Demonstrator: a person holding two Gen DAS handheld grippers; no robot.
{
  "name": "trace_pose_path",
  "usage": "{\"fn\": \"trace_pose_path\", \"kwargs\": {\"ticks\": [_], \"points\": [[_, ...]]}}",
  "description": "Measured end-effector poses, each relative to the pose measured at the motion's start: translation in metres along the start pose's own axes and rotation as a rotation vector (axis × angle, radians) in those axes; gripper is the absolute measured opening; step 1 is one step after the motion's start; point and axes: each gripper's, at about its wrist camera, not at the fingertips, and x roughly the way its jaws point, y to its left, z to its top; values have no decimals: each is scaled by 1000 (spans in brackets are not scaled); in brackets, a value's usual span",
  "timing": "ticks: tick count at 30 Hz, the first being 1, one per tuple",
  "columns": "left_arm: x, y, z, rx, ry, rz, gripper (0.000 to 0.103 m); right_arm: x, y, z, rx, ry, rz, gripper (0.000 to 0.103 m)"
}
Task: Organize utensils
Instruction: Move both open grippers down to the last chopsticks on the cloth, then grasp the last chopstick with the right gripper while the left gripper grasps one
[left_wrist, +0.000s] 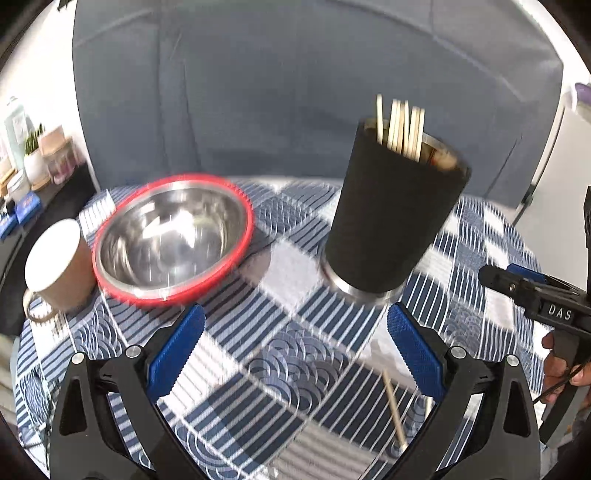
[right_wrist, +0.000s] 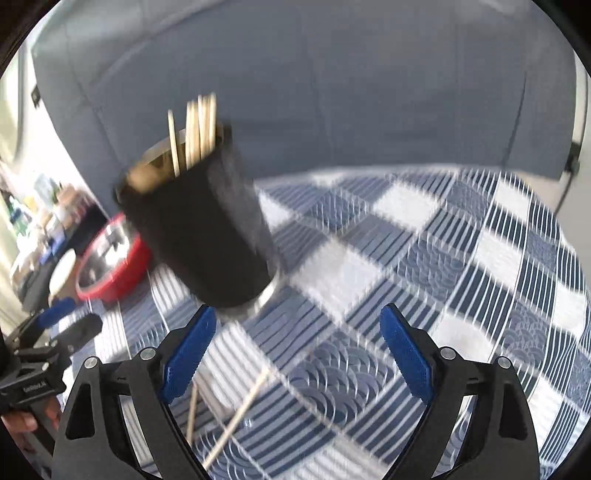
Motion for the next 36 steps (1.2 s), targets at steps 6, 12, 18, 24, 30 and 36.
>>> {"fn": "trace_pose_path", "kwargs": {"ticks": [6,12,18,24,30,36], "points": [[16,1,-23,-9,99,4,97,17,12,-42,-30,111,-24,86],[29,-4,-38,1,180,9,97,29,22,-67,-32,171,-4,86],[39,-11,-45,14,233,5,97,33,30,-83,-74,188,-17,86],[46,-23,-48,23,271,-24,97,31,40,-93,-214,198,-68,83],[50,-38,-52,26,300,-56,97,22,27,-98,-244,191,-35,65],[52,-57,-57,91,303,-25,97,16,17,-98,-259,195,-28,43]]}}
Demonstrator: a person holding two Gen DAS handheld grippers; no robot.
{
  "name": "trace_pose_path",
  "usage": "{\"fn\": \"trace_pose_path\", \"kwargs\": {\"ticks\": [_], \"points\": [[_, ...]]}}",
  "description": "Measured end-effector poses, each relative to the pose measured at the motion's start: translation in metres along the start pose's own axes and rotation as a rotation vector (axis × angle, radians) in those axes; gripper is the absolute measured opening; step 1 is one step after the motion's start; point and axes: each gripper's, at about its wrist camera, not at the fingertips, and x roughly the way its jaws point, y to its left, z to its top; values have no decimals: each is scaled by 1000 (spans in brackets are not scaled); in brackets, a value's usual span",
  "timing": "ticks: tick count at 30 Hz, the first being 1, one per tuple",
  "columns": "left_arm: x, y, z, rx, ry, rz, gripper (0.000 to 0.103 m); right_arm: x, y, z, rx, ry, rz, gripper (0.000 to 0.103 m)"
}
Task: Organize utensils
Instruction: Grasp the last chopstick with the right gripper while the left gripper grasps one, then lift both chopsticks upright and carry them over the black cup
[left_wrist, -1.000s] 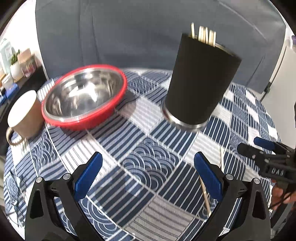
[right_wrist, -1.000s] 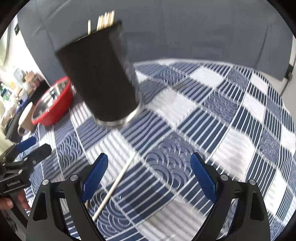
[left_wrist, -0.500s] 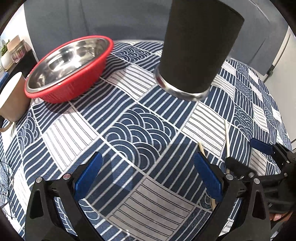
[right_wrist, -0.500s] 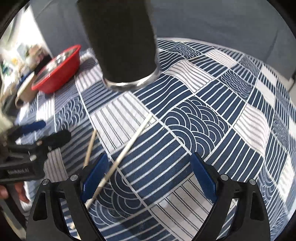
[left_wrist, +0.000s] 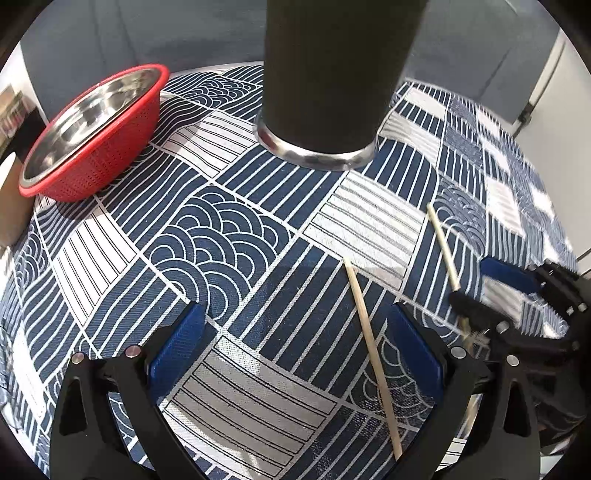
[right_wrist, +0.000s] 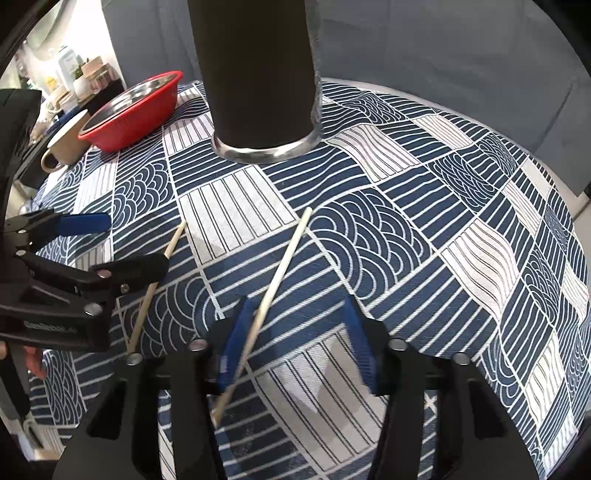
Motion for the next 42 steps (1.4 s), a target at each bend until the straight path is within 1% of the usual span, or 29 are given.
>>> {"fn": "trace_pose_path", "kwargs": {"ticks": [4,6,8,10,11,12,13,14,18,19,20,21,22,23,24,25,26,27,29,32,34,38,42], "points": [[3,-10,-3,61,5,58,97,-2,-4,-1,-7,9,0,32],[4,-10,-3,58,12,59,98,-2,-4,-2,-12,11,-1,26],[4,-9,-2,53,24,65,98,-2,-5,-1,-19,12,-2,18],[4,-9,-2,45,31,68,97,-2,-5,0,-11,18,-5,13],[4,-11,-2,44,29,69,94,-2,-6,0,-6,23,-8,10],[2,-13,-3,48,19,66,90,-2,-7,1,-4,29,-13,9],[0,-14,-5,56,13,63,84,-1,-7,1,-4,32,-13,8],[-2,-17,-6,73,10,59,81,-1,-8,2,-6,36,-16,7],[-6,-14,-9,89,13,47,74,-1,-9,3,-44,49,-12,7],[-8,-12,-9,90,17,46,69,-1,-10,3,-47,52,-13,6],[-10,-9,-9,91,19,45,61,-1,-13,3,-42,56,-12,6],[-11,-6,-9,92,21,44,57,-1,-15,3,-35,60,-13,6],[-12,-3,-8,93,25,42,49,-2,-18,3,-29,64,-18,5],[-13,-1,-7,91,28,44,39,-2,-19,3,-26,67,-23,5],[-14,3,-6,85,34,44,34,-2,-21,3,-24,71,-27,5],[-13,6,-4,78,37,45,22,-2,-22,4,-22,74,-30,5],[-14,9,-3,70,42,42,14,-2,-24,5,-19,83,-35,5],[-14,13,-2,54,51,31,12,-2,-25,5,-17,90,-37,5],[-15,17,-2,43,54,29,5,-2,-29,7,-9,104,-46,4],[-16,20,0,23,73,32,4,-2,-41,9,36,118,-45,4],[-20,26,4,-23,80,12,4,-2,-51,10,67,131,-51,4],[-49,27,19,-23,-2,32,4,-14,-68,16,108,113,-55,4],[-76,29,38,-24,-79,67,4,-31,-84,29,144,64,-45,4]]}}
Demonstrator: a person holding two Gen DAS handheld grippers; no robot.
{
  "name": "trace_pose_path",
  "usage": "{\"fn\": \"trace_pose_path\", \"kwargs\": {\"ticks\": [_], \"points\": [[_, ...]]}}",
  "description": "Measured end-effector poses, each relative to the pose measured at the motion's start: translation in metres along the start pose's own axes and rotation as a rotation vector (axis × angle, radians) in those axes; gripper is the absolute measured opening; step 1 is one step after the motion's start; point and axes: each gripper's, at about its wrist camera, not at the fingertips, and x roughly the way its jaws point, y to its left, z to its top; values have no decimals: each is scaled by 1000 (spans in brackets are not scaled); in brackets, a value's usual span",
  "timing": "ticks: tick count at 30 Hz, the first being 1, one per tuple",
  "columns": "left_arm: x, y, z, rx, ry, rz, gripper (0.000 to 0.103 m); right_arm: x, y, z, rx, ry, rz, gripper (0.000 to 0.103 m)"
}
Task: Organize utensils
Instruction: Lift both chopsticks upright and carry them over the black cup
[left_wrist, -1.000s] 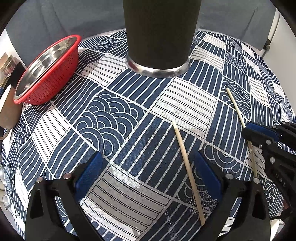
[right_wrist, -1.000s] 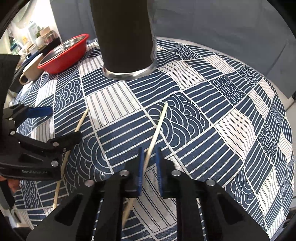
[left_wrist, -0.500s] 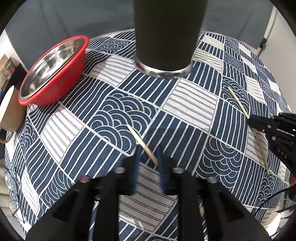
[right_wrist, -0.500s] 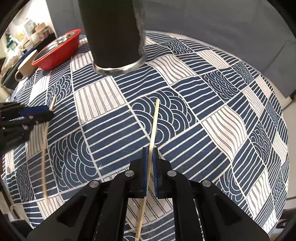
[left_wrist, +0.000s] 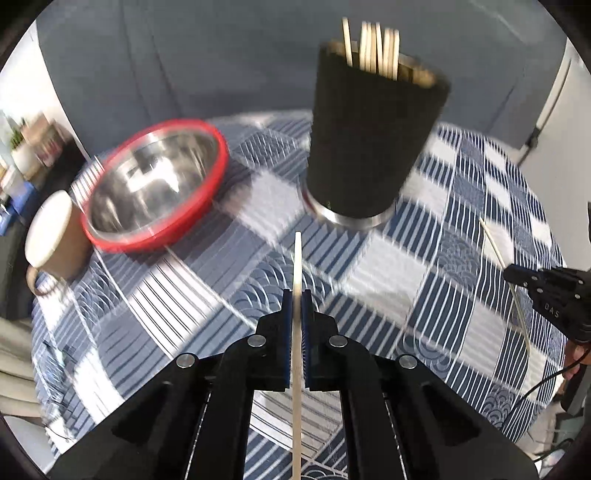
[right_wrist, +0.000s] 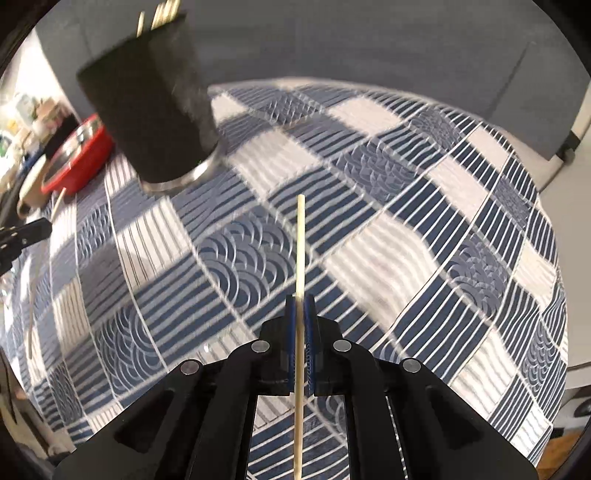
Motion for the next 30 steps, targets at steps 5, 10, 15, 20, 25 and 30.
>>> {"fn": "trace_pose_path", "kwargs": {"ticks": [5,10,15,20,25,30], "points": [[-31,0,31,18,-96,36,5,-33,-7,32,42,-113,63,4],[-62,-5,68,29,-208,30,5,-70,-6,69,70,-246,149,4],[-84,-11,104,21,-290,-8,5,-97,3,109,78,-340,219,4],[-99,-14,142,14,-357,-45,5,-113,16,147,59,-414,265,4],[-103,-8,175,-11,-407,-102,5,-120,28,183,33,-473,303,4],[-97,-2,204,-54,-431,-133,5,-116,36,211,27,-514,346,4]]}}
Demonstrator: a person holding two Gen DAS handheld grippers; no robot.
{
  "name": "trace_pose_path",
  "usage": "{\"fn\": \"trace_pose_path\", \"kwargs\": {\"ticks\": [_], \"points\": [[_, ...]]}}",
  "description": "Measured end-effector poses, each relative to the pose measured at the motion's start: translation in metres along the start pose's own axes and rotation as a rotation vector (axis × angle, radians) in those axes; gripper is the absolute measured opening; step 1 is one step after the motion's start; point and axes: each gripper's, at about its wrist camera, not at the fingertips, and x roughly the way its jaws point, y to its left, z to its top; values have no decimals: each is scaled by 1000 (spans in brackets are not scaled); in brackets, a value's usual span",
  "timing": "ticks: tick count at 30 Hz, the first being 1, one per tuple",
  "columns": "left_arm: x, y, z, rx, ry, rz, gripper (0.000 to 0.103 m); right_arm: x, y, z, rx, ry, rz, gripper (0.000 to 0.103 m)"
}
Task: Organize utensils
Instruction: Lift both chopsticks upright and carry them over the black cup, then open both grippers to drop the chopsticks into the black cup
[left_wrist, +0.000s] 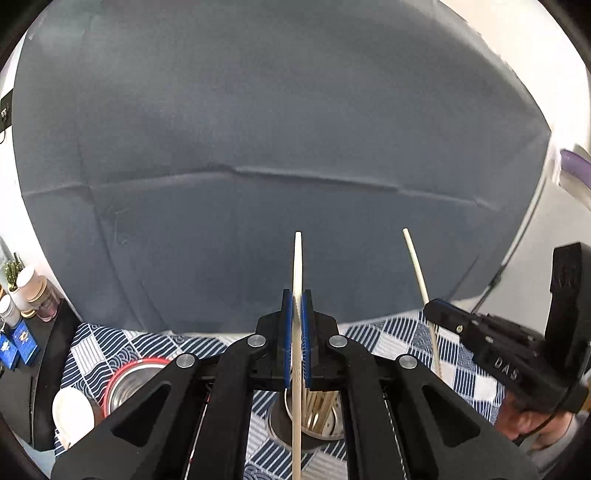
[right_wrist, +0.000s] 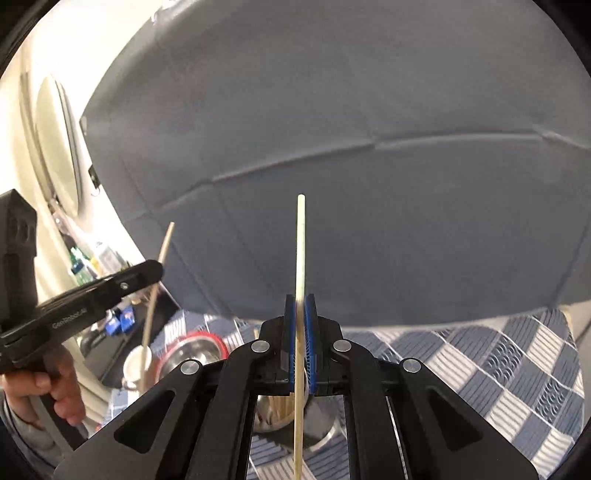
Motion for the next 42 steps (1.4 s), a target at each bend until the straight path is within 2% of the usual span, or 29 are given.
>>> {"fn": "trace_pose_path", "kwargs": {"ticks": [5,11,17,25,30,36,42], "points": [[14,5,9,-30,-56,-57,5,18,8,7,-17,-59,63,4],[29,7,3,-54,-144,-116,5,38,12,2,-26,-155,146,5],[45,10,-19,-52,-257,-174,5,58,10,-14,-43,-205,185,5],[57,18,-60,-73,-327,-220,5,74,-1,-46,-20,-232,202,5],[65,13,-85,-50,-288,-214,5,81,-8,-70,15,-218,202,5],[69,13,-103,-64,-254,-221,5,73,-9,-88,-3,-203,190,5],[63,11,-112,-31,-233,-214,5,57,-13,-95,-16,-241,157,5]]}}
